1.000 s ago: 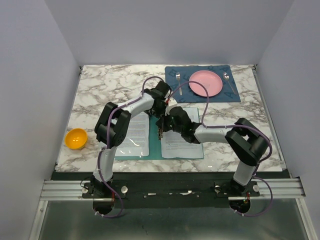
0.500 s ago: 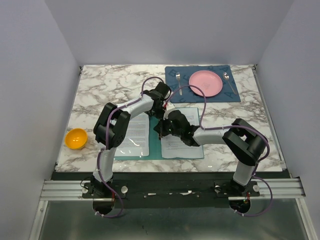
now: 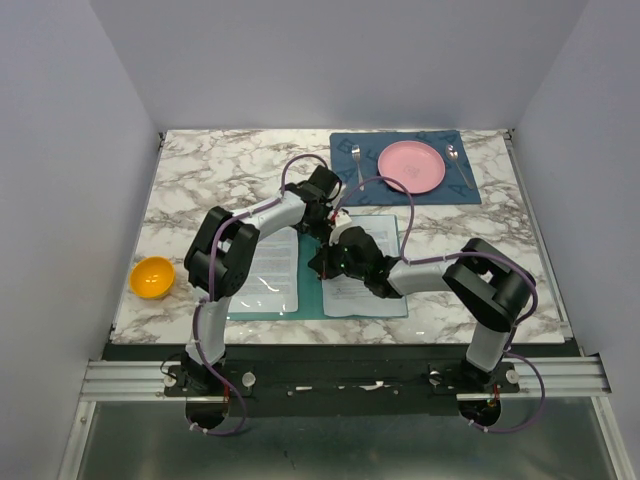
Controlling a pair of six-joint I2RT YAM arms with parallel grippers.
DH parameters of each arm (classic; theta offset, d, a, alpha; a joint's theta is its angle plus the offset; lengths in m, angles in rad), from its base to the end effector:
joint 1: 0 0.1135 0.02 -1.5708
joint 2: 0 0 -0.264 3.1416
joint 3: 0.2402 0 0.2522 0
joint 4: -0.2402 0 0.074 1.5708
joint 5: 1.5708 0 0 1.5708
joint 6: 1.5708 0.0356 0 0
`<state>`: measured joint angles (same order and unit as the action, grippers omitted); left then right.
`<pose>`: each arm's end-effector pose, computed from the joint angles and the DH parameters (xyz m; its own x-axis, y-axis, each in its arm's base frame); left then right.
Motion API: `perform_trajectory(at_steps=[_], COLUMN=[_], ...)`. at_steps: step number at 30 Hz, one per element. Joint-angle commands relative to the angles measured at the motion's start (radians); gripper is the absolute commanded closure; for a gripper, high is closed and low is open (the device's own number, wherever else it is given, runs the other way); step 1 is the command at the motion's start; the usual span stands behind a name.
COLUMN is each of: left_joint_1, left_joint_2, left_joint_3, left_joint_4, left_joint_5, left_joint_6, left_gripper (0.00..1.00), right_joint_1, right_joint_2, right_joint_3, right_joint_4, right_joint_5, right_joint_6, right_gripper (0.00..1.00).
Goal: Put the files into the folder
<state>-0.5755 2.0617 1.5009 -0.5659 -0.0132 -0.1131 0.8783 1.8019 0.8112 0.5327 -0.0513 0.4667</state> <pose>0.3617 -0.2341 0.1679 -0.8136 0.3933 -0.4282 0.4505 0.8920 -0.0367 0.2305 0.2807 0.1500 -0.6112 -0.0329 -0.7908 -0.5856 0.6909 0.4238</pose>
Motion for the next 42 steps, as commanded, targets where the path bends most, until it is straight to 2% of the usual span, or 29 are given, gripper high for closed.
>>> perform_trajectory(at_steps=[1,13,30,42], left_joint_1=[0.006,0.006,0.006,0.006], left_joint_2=[0.034,0.02,0.012,0.005], left_joint_3=[-0.06,-0.074,-0.082,-0.093], left_joint_4=[-0.043,-0.04,-0.04,-0.042], left_joint_5=[-0.099,-0.099,-0.087,-0.084], left_joint_6=[0.041,0.052,0.056,0.066], left_gripper=[0.08,0.09,0.11,0.13], right_joint_1=[0.021,0.022,0.022,0.021], right_joint_2=[0.027,-0.11,-0.036,0.045], right_joint_3=[-0.041,0.026,0.092,0.098], right_joint_4=[-0.019,-0.095,-0.054,-0.057], right_joint_5=[-0.047,-0.035,0.099,0.077], right_joint_6=[0.018,-0.028,-0.031,-0.01], right_gripper=[1.0,1.0,1.0,1.0])
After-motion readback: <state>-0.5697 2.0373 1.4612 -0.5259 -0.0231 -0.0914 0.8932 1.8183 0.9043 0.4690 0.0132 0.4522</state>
